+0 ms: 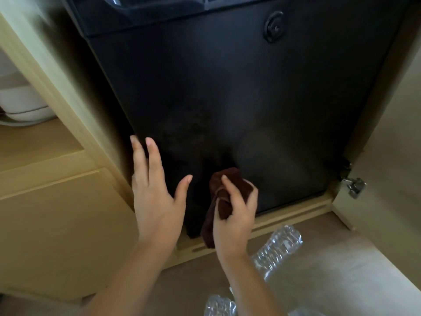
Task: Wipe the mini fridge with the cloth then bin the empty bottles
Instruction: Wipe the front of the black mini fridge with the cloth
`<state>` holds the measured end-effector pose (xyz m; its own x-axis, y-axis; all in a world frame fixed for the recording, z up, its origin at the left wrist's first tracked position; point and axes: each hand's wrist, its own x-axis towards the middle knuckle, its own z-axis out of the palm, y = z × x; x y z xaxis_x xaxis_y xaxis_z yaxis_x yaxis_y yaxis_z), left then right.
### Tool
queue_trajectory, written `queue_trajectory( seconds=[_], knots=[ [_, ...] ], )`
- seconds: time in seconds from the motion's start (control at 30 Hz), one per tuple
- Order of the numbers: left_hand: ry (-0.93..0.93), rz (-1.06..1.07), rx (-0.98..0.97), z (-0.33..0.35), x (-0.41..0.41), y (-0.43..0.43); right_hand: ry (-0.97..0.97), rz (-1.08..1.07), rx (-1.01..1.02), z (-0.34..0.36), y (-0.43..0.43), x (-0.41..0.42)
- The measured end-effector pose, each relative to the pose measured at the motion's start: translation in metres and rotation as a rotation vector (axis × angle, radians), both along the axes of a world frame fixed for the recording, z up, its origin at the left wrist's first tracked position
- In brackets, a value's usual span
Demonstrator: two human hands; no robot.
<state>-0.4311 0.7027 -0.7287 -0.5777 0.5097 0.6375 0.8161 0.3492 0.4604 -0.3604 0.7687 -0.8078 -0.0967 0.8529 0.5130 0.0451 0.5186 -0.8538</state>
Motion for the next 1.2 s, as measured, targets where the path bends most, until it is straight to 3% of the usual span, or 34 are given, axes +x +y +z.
queue_trajectory(
  seconds=[0.13, 0.33, 0.47, 0.7, 0.83, 1.03, 1.2],
  knots=[
    [-0.013, 0.004, 0.008, -0.005, 0.001, 0.002, 0.01, 0.137, -0.024, -0.004, 0.015, 0.016],
    [-0.101, -0.046, -0.004, -0.006, 0.005, -0.003, 0.003, -0.115, -0.118, 0.0, 0.101, 0.077],
    [-0.131, -0.058, 0.018, -0.005, 0.007, -0.003, 0.064, -0.173, -0.231, -0.002, 0.102, 0.076],
    [-0.119, -0.013, 0.048, -0.01, 0.008, 0.007, 0.073, 0.07, -0.159, -0.021, 0.001, 0.004],
    [-0.101, -0.01, 0.054, -0.011, 0.007, 0.009, 0.092, 0.174, -0.184, -0.025, 0.004, 0.009],
    [-0.119, -0.048, 0.066, -0.01, 0.006, 0.006, 0.132, -0.16, -0.325, -0.017, 0.076, 0.058],
    [-0.137, -0.047, 0.076, -0.009, 0.007, 0.006, 0.141, -0.136, -0.427, -0.018, 0.062, 0.048]
  ],
)
